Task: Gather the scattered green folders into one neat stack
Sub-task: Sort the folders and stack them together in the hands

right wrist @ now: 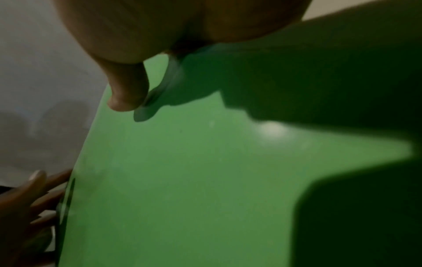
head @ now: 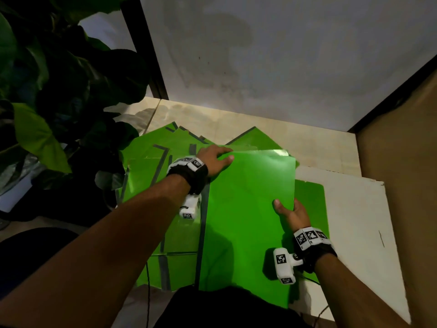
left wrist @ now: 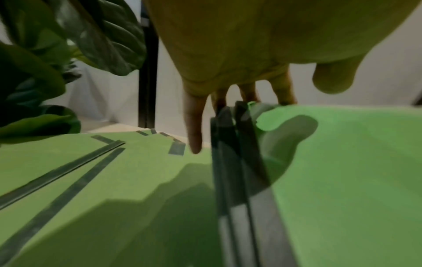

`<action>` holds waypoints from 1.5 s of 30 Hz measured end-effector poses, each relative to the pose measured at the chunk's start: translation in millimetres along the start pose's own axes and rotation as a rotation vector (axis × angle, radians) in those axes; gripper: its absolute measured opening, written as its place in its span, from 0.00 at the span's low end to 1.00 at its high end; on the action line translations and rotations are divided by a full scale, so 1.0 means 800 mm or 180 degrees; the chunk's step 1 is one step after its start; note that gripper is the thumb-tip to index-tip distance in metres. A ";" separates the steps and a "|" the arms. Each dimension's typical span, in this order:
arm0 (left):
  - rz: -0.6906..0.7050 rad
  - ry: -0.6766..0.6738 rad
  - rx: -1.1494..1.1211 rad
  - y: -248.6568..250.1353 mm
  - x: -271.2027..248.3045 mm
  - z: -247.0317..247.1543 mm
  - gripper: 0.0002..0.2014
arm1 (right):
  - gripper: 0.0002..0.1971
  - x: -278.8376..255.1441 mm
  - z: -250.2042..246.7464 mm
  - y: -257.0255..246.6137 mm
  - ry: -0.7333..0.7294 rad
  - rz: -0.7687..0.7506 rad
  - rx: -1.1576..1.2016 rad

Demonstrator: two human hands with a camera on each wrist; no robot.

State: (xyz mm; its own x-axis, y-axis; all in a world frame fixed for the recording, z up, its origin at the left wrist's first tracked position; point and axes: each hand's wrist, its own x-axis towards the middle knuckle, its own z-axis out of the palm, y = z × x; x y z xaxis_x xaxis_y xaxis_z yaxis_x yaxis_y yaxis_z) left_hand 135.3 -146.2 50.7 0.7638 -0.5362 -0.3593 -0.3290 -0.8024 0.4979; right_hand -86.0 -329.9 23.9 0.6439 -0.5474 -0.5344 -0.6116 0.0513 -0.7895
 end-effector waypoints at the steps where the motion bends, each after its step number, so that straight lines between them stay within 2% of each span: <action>1: 0.0096 0.0036 -0.0075 -0.002 -0.005 0.008 0.25 | 0.40 0.001 -0.002 0.000 0.0006 0.0053 -0.0055; 3: 0.0196 0.0235 -0.0277 0.001 -0.015 0.015 0.23 | 0.45 -0.002 -0.002 -0.015 0.0045 0.0164 -0.0088; 5: 0.0263 0.0349 -0.0357 0.005 -0.018 0.014 0.21 | 0.45 0.004 -0.005 -0.031 0.0093 0.0131 0.0047; 8: 0.0419 0.0360 -0.0297 0.010 -0.024 0.008 0.22 | 0.44 0.018 -0.010 -0.067 0.0165 -0.0401 0.0036; 11: 0.0418 0.0422 -0.0376 0.009 -0.027 0.012 0.21 | 0.35 0.037 -0.009 -0.084 0.0303 -0.0904 -0.0134; 12: 0.0367 0.0509 -0.0426 0.008 -0.029 0.012 0.21 | 0.37 0.040 -0.007 -0.085 0.0290 -0.0950 -0.0154; 14: 0.0138 0.0867 -0.0635 0.004 -0.030 0.011 0.19 | 0.50 0.041 -0.001 -0.074 0.0230 -0.0919 -0.0174; 15: -0.0019 0.1079 -0.0836 0.001 -0.030 0.009 0.20 | 0.53 0.037 0.003 -0.064 0.0147 -0.0879 -0.0171; 16: -0.0141 0.1230 -0.1088 -0.003 -0.030 0.007 0.22 | 0.50 0.024 0.006 -0.061 0.0101 -0.0793 -0.0170; 17: -0.0193 0.1249 -0.1326 -0.005 -0.031 0.005 0.22 | 0.43 0.011 0.008 -0.059 0.0097 -0.0704 -0.0122; 19: -0.0118 0.0950 -0.1406 -0.007 -0.032 0.004 0.21 | 0.27 0.001 0.006 -0.047 0.0217 -0.0486 0.0040; 20: -0.0061 0.0773 -0.1281 -0.005 -0.034 0.006 0.20 | 0.26 0.000 0.003 -0.042 0.0246 -0.0453 0.0083; 22: 0.0004 0.0612 -0.1043 0.005 -0.038 0.010 0.18 | 0.28 -0.003 -0.005 -0.043 0.0242 -0.0426 0.0052; 26: 0.0173 0.0657 -0.0903 0.029 -0.041 0.016 0.14 | 0.35 0.015 -0.019 -0.040 0.0211 -0.0390 -0.0016; 29: 0.0230 0.0761 -0.1254 0.028 -0.045 0.018 0.13 | 0.54 0.022 -0.018 -0.027 0.0122 -0.0224 0.0186; 30: 0.0248 0.0786 -0.1338 0.027 -0.046 0.018 0.13 | 0.57 0.020 -0.018 -0.024 0.0203 -0.0220 0.0325; 31: 0.0263 0.0803 -0.1373 0.025 -0.046 0.017 0.13 | 0.53 0.018 -0.015 -0.024 0.0289 -0.0230 0.0404; 32: 0.0268 0.0809 -0.1354 0.025 -0.047 0.018 0.15 | 0.45 0.016 -0.014 -0.023 0.0396 -0.0323 0.0410; 34: 0.0223 0.0821 -0.1182 0.023 -0.050 0.024 0.22 | 0.31 0.015 -0.013 -0.020 0.0438 -0.0398 0.0414; 36: 0.0070 0.0852 -0.1285 0.018 -0.055 0.038 0.33 | 0.22 0.012 -0.012 -0.022 0.0349 -0.0416 0.0509; 38: -0.0413 0.0753 -0.1947 0.009 -0.063 0.056 0.43 | 0.16 0.010 -0.012 -0.019 0.0250 -0.0481 0.0416; 39: -0.0742 0.0618 -0.2262 0.003 -0.066 0.065 0.44 | 0.16 0.012 -0.014 -0.014 0.0215 -0.0496 0.0396; 41: -0.1270 0.0245 -0.2538 -0.003 -0.072 0.081 0.40 | 0.21 0.012 -0.020 -0.005 0.0156 -0.0433 0.0296; 42: -0.1392 0.0174 -0.2618 -0.002 -0.075 0.085 0.37 | 0.28 0.012 -0.023 0.005 0.0147 -0.0340 0.0203; 44: -0.1476 0.0386 -0.2824 0.005 -0.079 0.087 0.32 | 0.39 0.008 -0.024 0.027 0.0114 -0.0101 0.0021; 45: -0.1508 0.0503 -0.2910 0.008 -0.081 0.087 0.31 | 0.42 0.006 -0.023 0.040 0.0090 0.0014 -0.0028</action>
State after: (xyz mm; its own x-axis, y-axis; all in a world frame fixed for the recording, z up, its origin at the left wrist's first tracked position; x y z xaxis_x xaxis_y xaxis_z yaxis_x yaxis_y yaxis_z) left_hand 45.1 -135.0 22.7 0.7908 -0.1248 -0.5993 0.5192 -0.3818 0.7646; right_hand -110.7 -346.1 1.2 0.6280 -0.5707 -0.5290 -0.6185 0.0465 -0.7844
